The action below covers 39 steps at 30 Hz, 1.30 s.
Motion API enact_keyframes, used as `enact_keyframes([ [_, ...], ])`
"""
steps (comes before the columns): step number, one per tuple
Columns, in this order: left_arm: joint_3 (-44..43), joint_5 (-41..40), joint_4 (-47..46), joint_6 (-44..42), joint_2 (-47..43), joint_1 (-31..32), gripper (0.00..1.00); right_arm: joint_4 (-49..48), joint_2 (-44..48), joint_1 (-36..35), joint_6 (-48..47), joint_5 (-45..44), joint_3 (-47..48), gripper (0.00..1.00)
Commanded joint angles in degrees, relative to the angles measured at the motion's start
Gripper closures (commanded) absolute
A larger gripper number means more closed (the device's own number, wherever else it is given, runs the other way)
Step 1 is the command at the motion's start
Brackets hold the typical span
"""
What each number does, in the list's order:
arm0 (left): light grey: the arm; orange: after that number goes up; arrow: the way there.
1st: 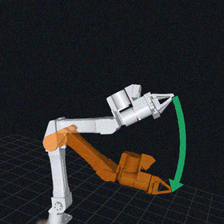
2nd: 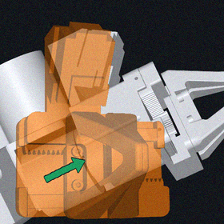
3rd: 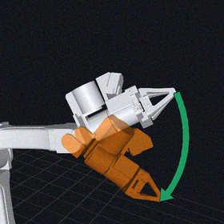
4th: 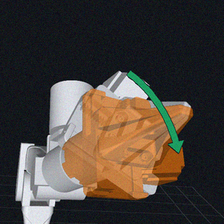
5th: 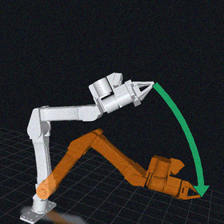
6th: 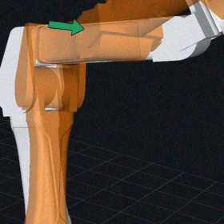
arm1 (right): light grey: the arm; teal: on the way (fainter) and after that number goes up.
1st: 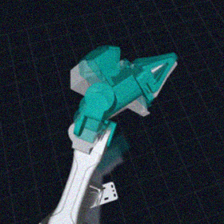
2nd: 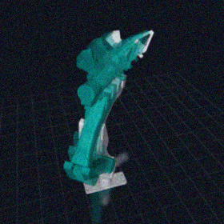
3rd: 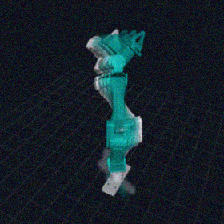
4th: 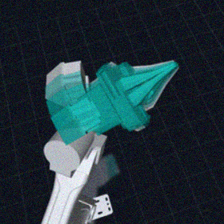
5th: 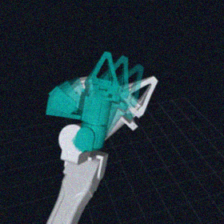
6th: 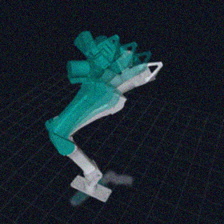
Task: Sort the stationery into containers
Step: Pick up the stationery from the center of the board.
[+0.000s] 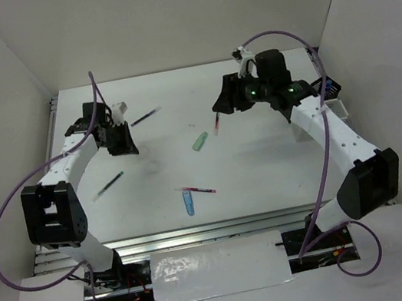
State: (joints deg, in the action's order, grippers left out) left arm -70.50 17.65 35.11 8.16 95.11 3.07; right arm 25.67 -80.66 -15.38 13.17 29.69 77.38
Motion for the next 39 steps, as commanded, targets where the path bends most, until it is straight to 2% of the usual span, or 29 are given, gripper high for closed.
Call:
enact_keyframes([
  [1,-5.9,5.5,-2.5,4.2,-4.1,3.2,0.91,-3.7,-3.0,-5.2,3.4,-0.4,4.7,0.35],
  [4,-8.2,7.0,-2.5,7.0,-4.4,5.7,0.95,-4.0,-6.1,-9.3,4.3,-1.1,6.9,0.34],
  [13,-9.7,6.5,-3.8,8.8,-6.3,11.3,0.93,-5.7,-14.1,-16.3,8.9,-0.7,13.1,0.33],
  [17,-9.7,6.0,-3.6,8.5,-7.8,12.7,0.93,-4.9,-16.8,-19.8,8.7,-3.5,15.4,0.32],
  [27,-9.8,6.1,-4.3,9.0,-9.4,13.1,0.92,-4.0,-20.8,-20.7,10.7,-0.2,14.5,0.35],
  [29,-9.8,6.1,-4.3,8.9,-9.6,13.1,0.92,-3.6,-21.5,-20.6,10.7,-0.5,14.7,0.40],
  [39,-9.2,6.7,-4.9,8.8,-10.3,13.1,0.92,-3.9,-23.3,-20.4,11.5,3.6,15.4,0.50],
])
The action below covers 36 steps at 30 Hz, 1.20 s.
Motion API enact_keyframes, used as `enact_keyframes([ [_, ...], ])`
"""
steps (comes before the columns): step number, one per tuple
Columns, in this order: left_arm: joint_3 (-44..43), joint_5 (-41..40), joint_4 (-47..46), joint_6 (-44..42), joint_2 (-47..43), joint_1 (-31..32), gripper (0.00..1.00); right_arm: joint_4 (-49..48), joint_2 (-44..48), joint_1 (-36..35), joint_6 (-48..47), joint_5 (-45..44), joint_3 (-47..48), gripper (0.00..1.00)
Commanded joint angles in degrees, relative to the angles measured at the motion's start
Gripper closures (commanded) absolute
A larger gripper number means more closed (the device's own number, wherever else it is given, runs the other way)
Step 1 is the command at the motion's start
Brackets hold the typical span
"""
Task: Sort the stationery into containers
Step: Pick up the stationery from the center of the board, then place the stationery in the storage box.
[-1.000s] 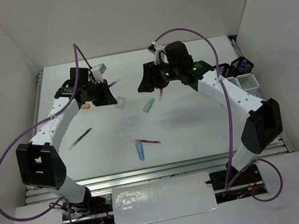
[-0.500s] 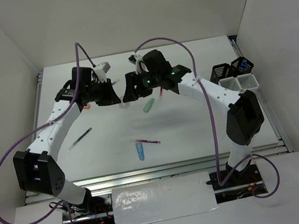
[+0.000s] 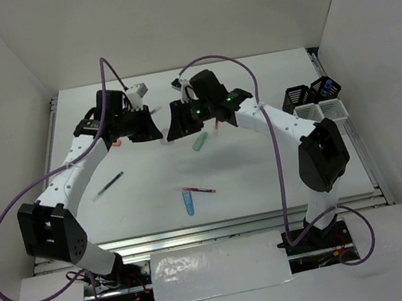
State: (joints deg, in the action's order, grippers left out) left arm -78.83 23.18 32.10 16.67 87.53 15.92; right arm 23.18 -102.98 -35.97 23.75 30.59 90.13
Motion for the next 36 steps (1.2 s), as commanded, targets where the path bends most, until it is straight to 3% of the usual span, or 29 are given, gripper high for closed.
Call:
enact_keyframes([
  [1,-0.5,1.2,-1.8,0.4,-2.9,0.2,0.92,-1.5,-1.1,0.3,1.0,3.3,2.8,0.56],
  [7,1.0,1.3,-2.8,0.3,-3.9,0.4,0.91,-1.8,-1.3,0.6,0.7,3.7,2.9,0.86],
  [10,0.5,0.3,-2.0,-0.8,-4.3,0.4,0.65,-0.3,-0.3,2.0,-1.1,3.7,2.5,0.96],
  [11,0.1,-1.5,-1.7,-1.6,-4.4,0.3,0.44,0.3,0.9,3.6,-1.9,3.2,2.4,0.98],
  [13,-1.0,-4.1,-0.5,-2.8,-5.3,0.3,0.26,1.9,3.7,6.0,-4.5,2.2,1.0,1.00],
  [14,-1.1,-6.8,-0.7,-3.2,-6.0,0.3,0.03,2.5,4.8,9.4,-5.3,1.3,-0.5,1.00],
  [16,-0.4,-8.5,-2.5,-4.5,-8.4,0.1,0.01,4.3,7.9,9.4,-8.3,-0.1,-1.2,1.00],
  [17,0.2,-9.2,-3.3,-5.1,-9.7,0.2,0.01,5.2,8.8,17.7,-9.4,-1.6,-2.7,1.00],
  [20,0.8,-9.8,-4.4,-6.2,-10.4,0.2,0.01,11.1,10.9,24.1,-16.3,-5.6,-1.6,1.00],
  [25,2.1,-9.5,-4.1,-6.6,-8.7,0.4,0.01,18.2,9.5,37.4,-31.4,-19.5,2.7,1.00],
  [29,1.7,-8.9,-4.0,-6.6,-6.5,0.5,0.01,20.1,5.3,42.2,-39.5,-28.4,5.1,1.00],
  [36,2.5,-10.5,-4.0,-7.3,-5.2,0.4,0.01,25.8,-5.1,45.0,-43.3,-33.9,12.9,1.00],
])
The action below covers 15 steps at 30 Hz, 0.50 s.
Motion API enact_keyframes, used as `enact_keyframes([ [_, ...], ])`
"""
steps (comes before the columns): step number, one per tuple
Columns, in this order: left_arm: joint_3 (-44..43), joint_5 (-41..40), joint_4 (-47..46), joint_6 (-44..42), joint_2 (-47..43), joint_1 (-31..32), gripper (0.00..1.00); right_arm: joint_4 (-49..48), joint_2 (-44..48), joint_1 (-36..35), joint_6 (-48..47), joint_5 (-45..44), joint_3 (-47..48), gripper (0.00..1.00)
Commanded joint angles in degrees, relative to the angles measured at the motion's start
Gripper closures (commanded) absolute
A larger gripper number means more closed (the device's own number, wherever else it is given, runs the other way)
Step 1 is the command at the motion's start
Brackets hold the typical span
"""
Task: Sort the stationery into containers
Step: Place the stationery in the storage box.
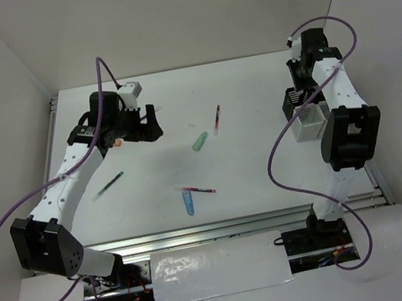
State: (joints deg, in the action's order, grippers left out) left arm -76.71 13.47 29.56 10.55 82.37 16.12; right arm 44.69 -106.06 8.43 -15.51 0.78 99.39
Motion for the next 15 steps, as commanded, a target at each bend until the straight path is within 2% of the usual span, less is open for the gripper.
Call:
enact_keyframes([
  [1,1.0,-1.1,-1.5,-1.1,-0.1,0.2,0.01,4.0,-2.2,0.8,-4.1,-4.4,3.4,1.00],
  [6,1.9,-1.3,-1.4,-1.6,-0.1,0.2,0.01,5.0,-1.7,2.0,-4.5,-5.0,2.7,1.00],
  [15,3.1,-0.6,-2.6,-0.9,0.9,0.3,0.01,7.0,6.6,8.3,-8.2,-3.6,-2.3,0.98],
])
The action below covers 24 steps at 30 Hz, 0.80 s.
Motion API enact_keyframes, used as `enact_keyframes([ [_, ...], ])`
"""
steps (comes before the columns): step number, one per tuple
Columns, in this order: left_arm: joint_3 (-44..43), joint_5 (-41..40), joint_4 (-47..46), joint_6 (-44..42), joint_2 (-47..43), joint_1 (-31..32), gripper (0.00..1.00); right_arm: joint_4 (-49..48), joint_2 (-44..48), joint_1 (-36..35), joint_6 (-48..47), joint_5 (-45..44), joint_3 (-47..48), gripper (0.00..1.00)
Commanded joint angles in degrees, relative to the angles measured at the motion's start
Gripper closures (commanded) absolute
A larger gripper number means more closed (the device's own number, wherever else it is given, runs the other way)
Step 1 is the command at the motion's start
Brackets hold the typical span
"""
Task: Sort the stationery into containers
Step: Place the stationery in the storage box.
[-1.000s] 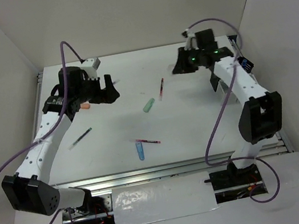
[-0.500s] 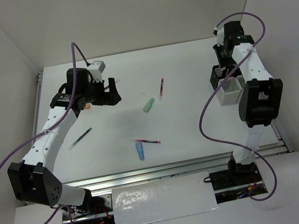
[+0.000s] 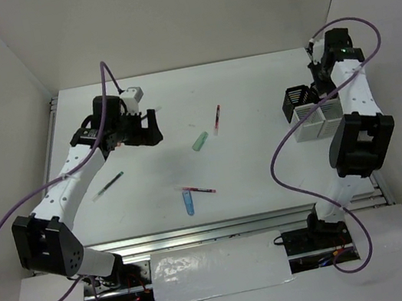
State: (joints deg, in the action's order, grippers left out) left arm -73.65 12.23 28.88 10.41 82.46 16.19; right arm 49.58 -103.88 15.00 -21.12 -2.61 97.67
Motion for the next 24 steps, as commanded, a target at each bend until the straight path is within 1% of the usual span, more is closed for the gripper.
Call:
enact_keyframes([
  [1,0.0,-0.2,-1.9,-0.7,1.0,0.3,0.01,3.3,4.3,2.3,-3.0,0.0,-0.6,0.97],
  [5,2.0,-2.3,-3.1,-1.2,-0.2,0.5,0.01,5.9,3.8,5.8,-4.2,2.1,-1.9,0.93],
  [9,4.4,-2.8,-4.4,-1.4,-1.2,0.6,0.01,5.4,3.3,7.1,-5.2,2.3,-4.0,0.87],
  [15,5.8,-2.8,-4.7,-1.8,-0.8,1.0,0.01,5.3,1.7,8.5,-5.4,2.3,-4.9,0.86],
  [16,6.1,-2.8,-4.8,-1.9,-0.7,1.0,0.01,5.2,1.7,8.5,-5.3,2.3,-5.2,0.84],
  [17,6.4,-2.9,-5.0,-2.1,-0.8,1.0,0.01,4.8,1.7,8.8,-5.3,2.3,-5.4,0.80],
  [18,6.7,-2.7,-5.2,-2.2,-0.8,1.0,0.01,4.7,1.6,8.8,-5.3,2.3,-5.5,0.70],
  [21,7.3,-3.4,-5.1,-2.6,-0.3,1.5,0.01,4.7,1.6,8.8,-4.8,4.2,-6.3,0.56],
  [24,8.3,-3.5,-5.2,-2.8,0.2,2.0,0.01,4.6,1.6,8.6,-4.5,4.5,-6.5,0.53],
])
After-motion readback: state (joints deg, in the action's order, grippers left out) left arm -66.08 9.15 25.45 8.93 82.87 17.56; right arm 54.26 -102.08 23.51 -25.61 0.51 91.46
